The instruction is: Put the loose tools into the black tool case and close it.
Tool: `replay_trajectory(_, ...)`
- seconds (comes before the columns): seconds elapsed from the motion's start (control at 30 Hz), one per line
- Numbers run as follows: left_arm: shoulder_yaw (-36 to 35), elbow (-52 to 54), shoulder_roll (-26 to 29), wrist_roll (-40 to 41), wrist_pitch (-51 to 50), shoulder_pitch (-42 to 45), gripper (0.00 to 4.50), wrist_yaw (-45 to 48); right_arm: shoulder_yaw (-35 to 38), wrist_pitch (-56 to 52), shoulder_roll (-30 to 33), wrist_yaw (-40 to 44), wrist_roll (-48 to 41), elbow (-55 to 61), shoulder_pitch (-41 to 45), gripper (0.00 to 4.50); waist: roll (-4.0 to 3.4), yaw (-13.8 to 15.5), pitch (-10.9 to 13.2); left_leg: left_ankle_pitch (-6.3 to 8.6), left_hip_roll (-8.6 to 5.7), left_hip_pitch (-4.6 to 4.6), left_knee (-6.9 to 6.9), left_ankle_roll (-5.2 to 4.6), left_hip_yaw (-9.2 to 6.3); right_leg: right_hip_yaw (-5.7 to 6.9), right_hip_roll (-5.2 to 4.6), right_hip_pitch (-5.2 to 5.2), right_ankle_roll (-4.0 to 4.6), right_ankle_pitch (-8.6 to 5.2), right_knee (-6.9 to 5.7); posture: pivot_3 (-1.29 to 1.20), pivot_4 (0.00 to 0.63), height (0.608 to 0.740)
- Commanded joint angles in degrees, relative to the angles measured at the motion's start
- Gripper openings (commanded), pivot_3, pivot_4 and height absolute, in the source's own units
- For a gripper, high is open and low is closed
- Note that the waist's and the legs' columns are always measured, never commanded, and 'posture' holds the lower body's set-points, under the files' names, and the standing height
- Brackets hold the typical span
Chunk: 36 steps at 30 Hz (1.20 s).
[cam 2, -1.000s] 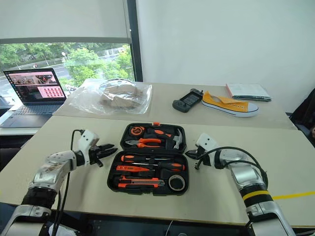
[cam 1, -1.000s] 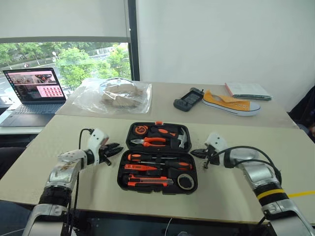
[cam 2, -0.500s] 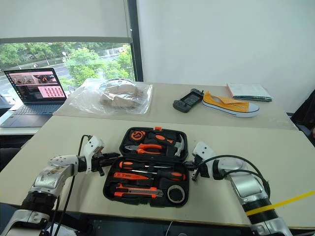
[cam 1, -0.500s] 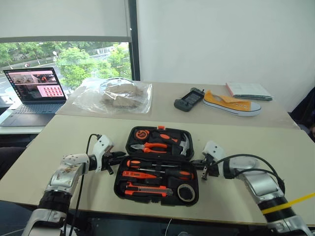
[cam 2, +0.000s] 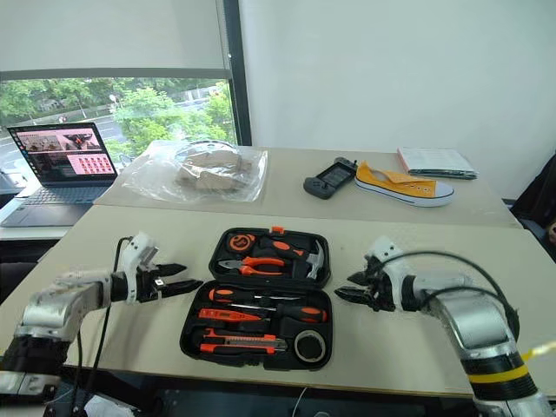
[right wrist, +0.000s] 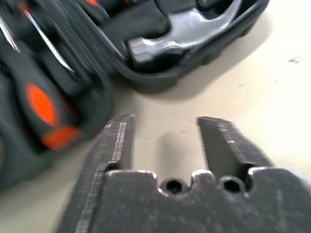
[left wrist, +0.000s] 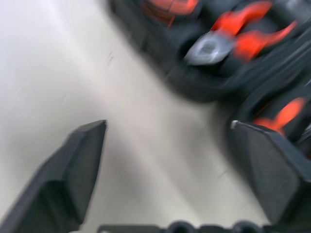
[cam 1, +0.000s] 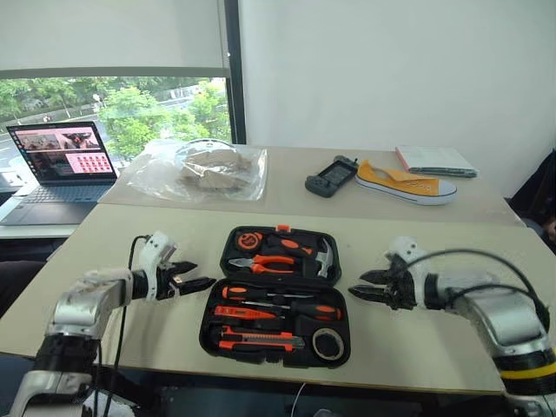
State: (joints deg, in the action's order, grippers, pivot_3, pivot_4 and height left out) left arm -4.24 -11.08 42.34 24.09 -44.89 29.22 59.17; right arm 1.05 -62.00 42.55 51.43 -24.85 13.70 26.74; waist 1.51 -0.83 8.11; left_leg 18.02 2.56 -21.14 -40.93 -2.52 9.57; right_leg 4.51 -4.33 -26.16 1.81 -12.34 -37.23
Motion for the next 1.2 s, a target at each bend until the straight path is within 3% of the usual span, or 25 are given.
replay_trajectory(0.03,2.43,-2.35,0.38,0.15,-10.43,8.0,4.5,-2.44,0.92,-16.14,-1.11,-3.57,-3.94,-2.5,8.51,4.28,0.0,0.08,0.0,0.0,-0.01,0.02,0.01,0.0,-0.03,0.0,0.0,0.04,0.0,0.0,0.02,0.0,0.15,0.74)
replay_trajectory(0.07,3.27,-3.41,-0.31,-0.37,-12.2,9.65,4.5,-3.76,-1.07,-16.68,-1.03,-4.55,-2.93,-3.75,10.27,4.45,0.0,0.09,0.0,0.0,-0.04,0.0,0.0,0.0,-0.03,0.01,0.01,0.03,0.0,0.0,0.01,0.0,0.15,0.74)
replay_trajectory(0.27,5.31,-6.94,-4.61,-2.49,-14.67,13.34,4.5,-9.31,-3.34,-17.04,-7.39,-13.51,1.88,-15.52,17.63,4.45,0.01,0.1,-0.01,0.0,-0.14,-0.06,0.08,-0.07,0.0,0.03,-0.02,-0.03,-0.05,0.03,0.07,0.0,0.15,0.74)
replay_trajectory(0.57,4.83,-9.53,-8.82,-3.77,-13.95,13.92,4.5,-13.57,-7.85,-14.04,-9.14,-15.64,4.7,-22.87,20.31,4.45,0.0,0.1,0.0,-0.01,-0.18,-0.08,0.08,-0.04,0.01,0.13,-0.08,-0.03,-0.09,0.05,0.04,0.0,0.15,0.74)
replay_trajectory(0.6,4.51,-9.55,-9.35,-3.71,-14.18,13.96,4.24,-14.23,-8.77,-14.07,-9.14,-15.82,5.21,-23.67,20.61,3.94,-0.01,0.05,-0.01,-0.02,-0.18,-0.06,0.07,-0.04,0.01,0.11,-0.09,-0.03,-0.1,0.05,0.02,0.0,0.15,0.74)
replay_trajectory(0.67,4.26,-9.7,-9.88,-3.75,-14.15,14.12,3.78,-14.83,-9.4,-14.51,-9.57,-16.47,5.69,-25.2,21.27,3.42,-0.01,0.07,-0.01,-0.04,-0.18,0.01,0.07,0.01,0.02,0.04,-0.09,0.01,-0.11,0.07,-0.03,0.0,0.15,0.74)
replay_trajectory(1.0,0.53,-11.13,-11.36,-2.43,-14.18,14.49,0.14,-16.33,-3.03,-13.13,-14.54,-18.81,4.03,-29.47,23.21,0.04,0.01,-0.14,-0.07,-0.11,-0.18,0.36,-0.03,0.1,0.09,-0.15,-0.13,0.2,-0.09,0.1,-0.39,0.0,0.15,0.74)
replay_trajectory(1.2,-4.01,-8.97,-13.33,-1.48,0.45,12.17,0.07,-14.43,-0.63,10.27,-14.15,-11.29,3.66,-21.63,18.42,0.02,0.0,-0.16,-0.01,-0.22,-0.17,0.22,0.01,0.21,0.09,-0.44,-0.15,0.03,0.0,0.27,-0.38,0.0,0.15,0.74)
